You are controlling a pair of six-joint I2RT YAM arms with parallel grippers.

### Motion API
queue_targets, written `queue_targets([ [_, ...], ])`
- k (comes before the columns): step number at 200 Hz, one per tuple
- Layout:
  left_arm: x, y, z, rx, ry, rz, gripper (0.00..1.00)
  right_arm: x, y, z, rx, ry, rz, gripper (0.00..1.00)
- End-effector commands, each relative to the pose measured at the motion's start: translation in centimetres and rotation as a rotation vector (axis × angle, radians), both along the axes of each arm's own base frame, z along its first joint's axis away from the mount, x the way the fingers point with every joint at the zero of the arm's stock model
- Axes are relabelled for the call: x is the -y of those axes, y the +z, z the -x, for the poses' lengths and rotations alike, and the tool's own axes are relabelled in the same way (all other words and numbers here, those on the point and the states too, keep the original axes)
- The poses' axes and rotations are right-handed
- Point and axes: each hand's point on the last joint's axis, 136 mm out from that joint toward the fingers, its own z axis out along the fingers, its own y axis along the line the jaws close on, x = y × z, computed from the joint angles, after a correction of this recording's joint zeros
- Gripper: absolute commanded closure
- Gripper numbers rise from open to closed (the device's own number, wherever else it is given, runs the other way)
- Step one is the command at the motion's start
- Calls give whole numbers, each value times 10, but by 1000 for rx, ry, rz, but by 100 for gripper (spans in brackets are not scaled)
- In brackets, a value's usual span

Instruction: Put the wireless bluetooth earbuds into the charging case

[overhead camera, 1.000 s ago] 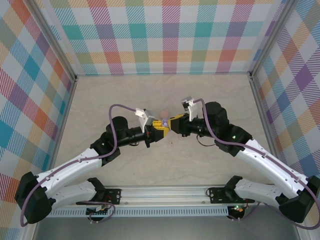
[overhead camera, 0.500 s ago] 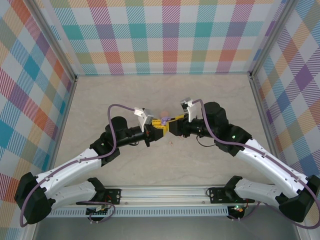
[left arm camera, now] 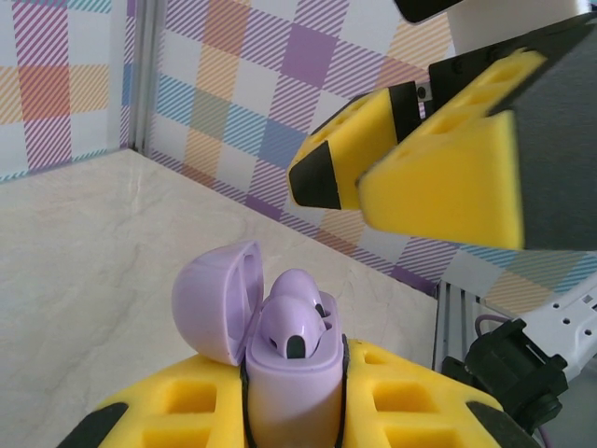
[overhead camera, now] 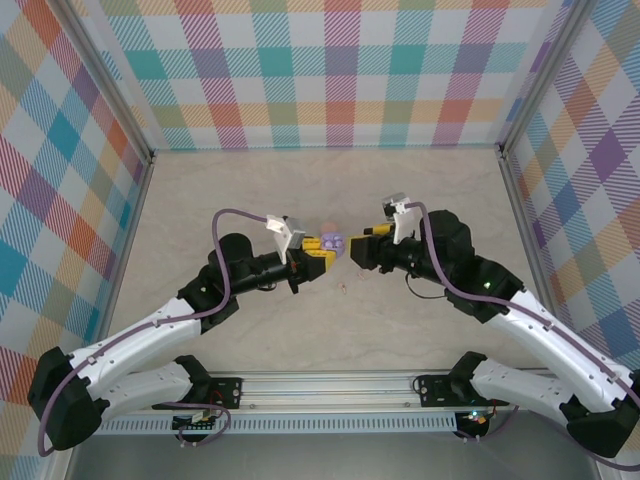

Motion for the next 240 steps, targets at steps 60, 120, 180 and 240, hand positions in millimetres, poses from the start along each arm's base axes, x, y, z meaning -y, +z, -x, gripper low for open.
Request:
queue_targets([
  [60,0,43,34,126,-140,101,95,3,-29,-10,-148,34,-39,72],
  [120,4,41,40,133,-175,112,96,-15,-18,1,-154,187,-163,77],
  [180,12,30,36,95,-190,97,96,-20,-9,8,-132,245,-208,78],
  [240,18,18,28,36,-173,71,96,-17,7,19,-51,283,-258,78],
])
